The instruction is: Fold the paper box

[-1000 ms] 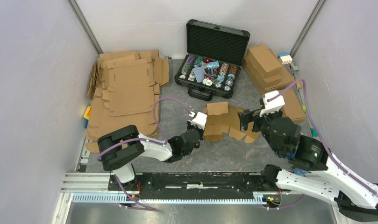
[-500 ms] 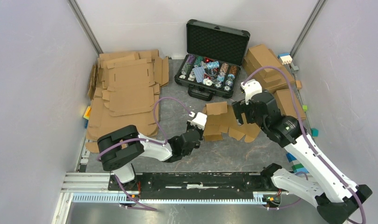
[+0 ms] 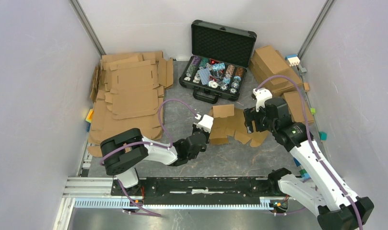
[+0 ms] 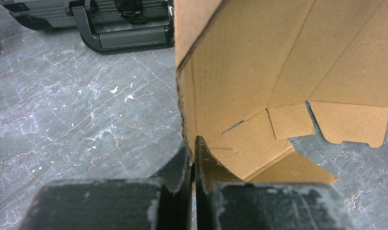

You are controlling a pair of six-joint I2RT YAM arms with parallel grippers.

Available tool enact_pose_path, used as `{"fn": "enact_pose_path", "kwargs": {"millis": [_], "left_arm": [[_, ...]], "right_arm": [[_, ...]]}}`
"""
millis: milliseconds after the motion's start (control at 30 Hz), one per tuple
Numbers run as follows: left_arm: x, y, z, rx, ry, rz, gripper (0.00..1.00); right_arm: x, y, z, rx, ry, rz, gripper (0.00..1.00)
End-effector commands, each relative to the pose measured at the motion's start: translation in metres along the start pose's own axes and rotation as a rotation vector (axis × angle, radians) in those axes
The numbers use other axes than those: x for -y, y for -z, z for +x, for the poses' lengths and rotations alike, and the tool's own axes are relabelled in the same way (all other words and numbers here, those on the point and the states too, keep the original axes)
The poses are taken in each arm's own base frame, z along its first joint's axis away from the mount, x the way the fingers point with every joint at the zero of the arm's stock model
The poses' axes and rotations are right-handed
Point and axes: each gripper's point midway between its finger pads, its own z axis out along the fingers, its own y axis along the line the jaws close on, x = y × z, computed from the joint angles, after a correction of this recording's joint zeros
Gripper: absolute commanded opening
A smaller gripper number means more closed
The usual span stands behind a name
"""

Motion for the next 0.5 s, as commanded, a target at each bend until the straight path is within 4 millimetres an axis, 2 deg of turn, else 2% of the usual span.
{"fn": "enact_pose_path", "kwargs": {"millis": [0, 67, 100, 267, 400, 467], "left_arm": [[0.001, -0.004, -0.013, 0.030, 0.003, -0.011, 0.02], [0.001, -0.003, -0.014, 0.032, 0.005, -0.007, 0.02], [0.001, -0.003, -0.014, 0.032, 0.005, -0.007, 0.02], [0.000, -0.003, -0.015, 0.033, 0.012, -0.012, 0.02], [-0.001, -0.005, -0.011, 0.012, 0.025, -0.017, 0.02], [-0.002, -0.006, -0.011, 0.010, 0.027, -0.021, 0.02]], "right_arm": [[-0.029, -0.009, 0.002, -0.018, -0.026, -0.158, 0.77], [-0.045, -0.013, 0.008, -0.038, -0.052, -0.243, 0.64], [-0.052, -0.014, 0.009, -0.036, -0.065, -0.277, 0.61], [-0.070, -0.011, -0.002, -0.004, -0.131, -0.374, 0.63], [-0.085, -0.004, -0.010, 0.019, -0.156, -0.458, 0.78], [-0.085, -0.002, -0.013, 0.033, -0.159, -0.462, 0.94]]}}
